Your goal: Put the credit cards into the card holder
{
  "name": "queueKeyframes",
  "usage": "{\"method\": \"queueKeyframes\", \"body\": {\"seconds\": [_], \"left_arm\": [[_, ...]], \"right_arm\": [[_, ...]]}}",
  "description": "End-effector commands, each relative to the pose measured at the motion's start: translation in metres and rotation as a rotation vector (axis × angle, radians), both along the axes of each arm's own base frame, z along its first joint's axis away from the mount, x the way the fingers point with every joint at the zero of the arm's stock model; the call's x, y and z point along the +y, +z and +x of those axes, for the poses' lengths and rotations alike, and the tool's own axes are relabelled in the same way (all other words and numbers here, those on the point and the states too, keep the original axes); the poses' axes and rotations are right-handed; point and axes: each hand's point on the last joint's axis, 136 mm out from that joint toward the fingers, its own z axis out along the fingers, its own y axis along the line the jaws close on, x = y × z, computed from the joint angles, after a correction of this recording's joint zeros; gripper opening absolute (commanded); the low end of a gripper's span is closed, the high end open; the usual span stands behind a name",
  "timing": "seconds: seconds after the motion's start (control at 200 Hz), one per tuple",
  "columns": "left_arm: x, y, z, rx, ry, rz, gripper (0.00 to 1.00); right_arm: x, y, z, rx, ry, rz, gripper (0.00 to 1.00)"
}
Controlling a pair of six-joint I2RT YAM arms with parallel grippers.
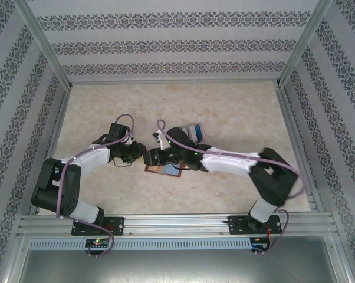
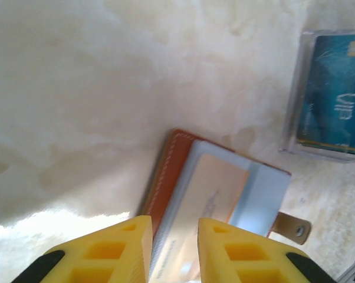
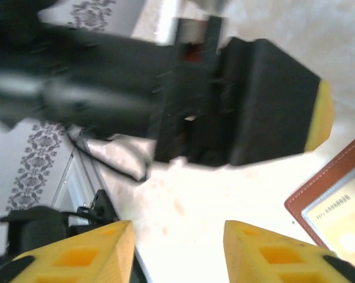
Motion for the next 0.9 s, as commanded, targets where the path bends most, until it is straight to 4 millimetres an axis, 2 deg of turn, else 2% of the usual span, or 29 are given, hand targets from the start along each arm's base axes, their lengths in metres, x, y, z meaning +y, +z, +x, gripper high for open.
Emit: {"method": "queueKeyframes", "body": {"seconds": [0.0,0.1,0.175,0.305,0.5,0.625,0.894], "left_arm": [[-0.015,0.006,0.002,-0.033,-0.071,-0.001,0.28],[-0.021,0.000,-0.003,-0.034,-0.106,0.053,0.29],[-0.021,-0.007,-0.009,-0.018,-0.128,0.094,0.30],[-0.008,-0.020,-0.012,-0.005,-0.105,0.165,0.34],[-0.011,-0.032,-0.016,0.026,-0.119,0.152,0.35],[-0.011,-0.034,-0.019,0.033,-0.122,0.148,0.36],[-0.013,-0.046,-0.025,0.060,-0.131,0.132,0.34]], "right_arm": [[-0.059,-0.018,0.015,-0.057,-0.155,-0.186,0.51],[-0.095,-0.043,0.013,-0.028,-0.245,-0.332,0.52],[-0.104,-0.062,0.006,0.046,-0.294,-0.355,0.51],[-0.109,-0.087,0.000,0.125,-0.349,-0.410,0.51],[-0.097,-0.102,0.006,0.166,-0.354,-0.408,0.50],[-0.092,-0.112,0.010,0.181,-0.348,-0.421,0.49],[-0.078,-0.120,0.015,0.199,-0.324,-0.415,0.43]]}}
